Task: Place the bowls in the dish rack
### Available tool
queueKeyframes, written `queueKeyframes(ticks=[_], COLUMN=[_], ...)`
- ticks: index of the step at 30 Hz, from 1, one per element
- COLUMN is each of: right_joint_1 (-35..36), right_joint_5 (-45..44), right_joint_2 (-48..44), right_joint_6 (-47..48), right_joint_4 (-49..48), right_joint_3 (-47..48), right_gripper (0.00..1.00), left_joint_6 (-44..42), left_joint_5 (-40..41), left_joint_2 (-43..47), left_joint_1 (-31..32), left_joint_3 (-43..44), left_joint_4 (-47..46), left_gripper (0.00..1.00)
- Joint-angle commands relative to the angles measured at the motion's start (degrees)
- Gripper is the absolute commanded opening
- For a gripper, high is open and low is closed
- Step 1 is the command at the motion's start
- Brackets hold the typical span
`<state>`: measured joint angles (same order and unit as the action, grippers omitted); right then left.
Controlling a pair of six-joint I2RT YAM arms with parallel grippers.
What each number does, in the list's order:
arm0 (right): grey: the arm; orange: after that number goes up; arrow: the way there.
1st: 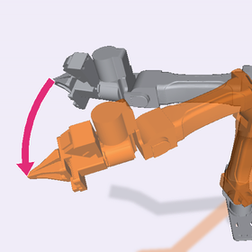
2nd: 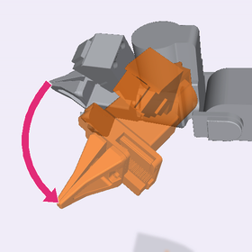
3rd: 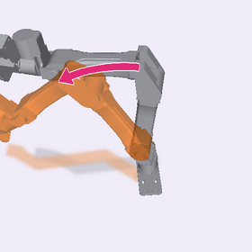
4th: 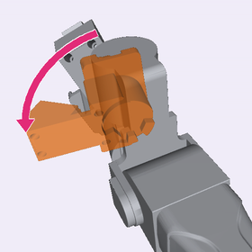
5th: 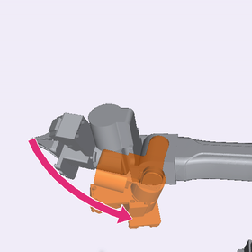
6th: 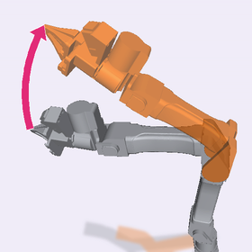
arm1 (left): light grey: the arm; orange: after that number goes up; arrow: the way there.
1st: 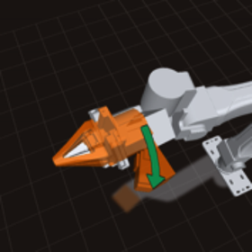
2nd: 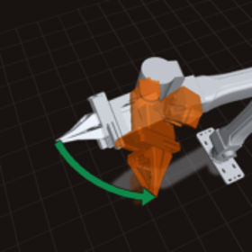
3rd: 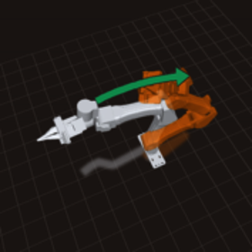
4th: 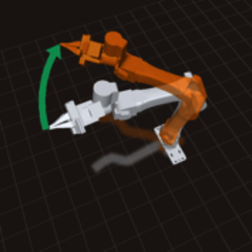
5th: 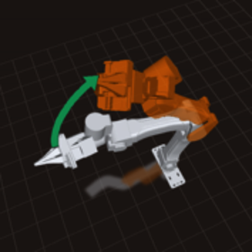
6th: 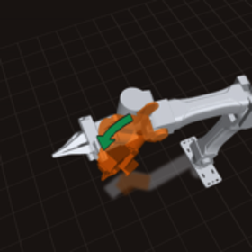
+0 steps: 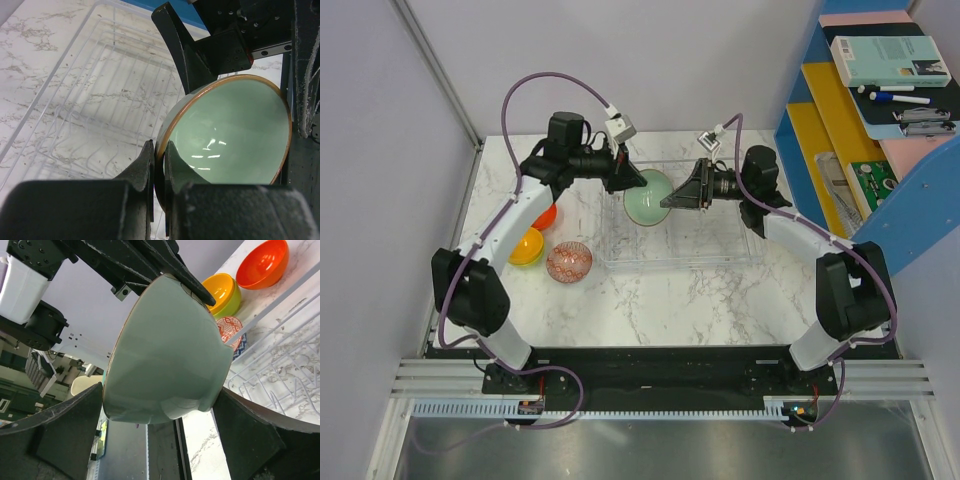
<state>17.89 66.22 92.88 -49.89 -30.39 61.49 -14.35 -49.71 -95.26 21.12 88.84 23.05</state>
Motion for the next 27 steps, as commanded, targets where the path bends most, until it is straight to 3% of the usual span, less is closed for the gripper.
queueKeyframes(ticks=[1, 8, 14, 17, 18, 20, 21, 24, 27], right_joint_1=[0.7, 0.6, 0.6, 0.5, 0.6, 0.7, 0.6, 0.6, 0.6], right_joint_5=[4.4, 4.5, 4.7, 4.7, 4.8, 4.8, 4.7, 3.6, 1.8], right_joint_2=[0.5, 0.8, 0.9, 1.2, 1.2, 1.3, 1.5, 0.8, 0.1], right_joint_6=[-6.8, -9.2, -12.1, -14.3, -14.4, -14.7, -14.4, -9.4, -4.3], right_joint_4=[-12.5, -15.7, -19.4, -22.0, -22.7, -22.6, -21.9, -16.0, -7.4], right_joint_3=[0.1, -0.3, -0.8, -1.0, -1.0, -0.7, -0.6, -0.4, 0.4], right_gripper=[0.97, 0.94, 0.84, 0.55, 0.35, 0.16, 0.00, 0.00, 0.00], left_joint_6=[2.3, 2.7, 3.4, 3.5, 3.6, 3.7, 3.7, 3.8, 3.9], left_joint_5=[-0.2, 1.3, 1.8, 2.3, 2.6, 2.6, 2.8, 3.5, 4.6], left_joint_2=[2.8, 3.6, 3.8, 4.0, 4.0, 3.9, 3.9, 3.9, 3.9], left_joint_1=[1.0, 1.6, 1.7, 1.8, 1.7, 1.8, 1.8, 1.8, 1.8], left_joint_3=[-1.1, -3.2, -4.2, -4.5, -4.6, -4.6, -4.5, -4.5, -4.5], left_joint_4=[-5.0, -7.0, -8.1, -8.6, -8.7, -8.7, -8.8, -8.7, -8.8], left_gripper=[0.02, 0.02, 0.02, 0.02, 0.02, 0.02, 0.02, 0.04, 0.30])
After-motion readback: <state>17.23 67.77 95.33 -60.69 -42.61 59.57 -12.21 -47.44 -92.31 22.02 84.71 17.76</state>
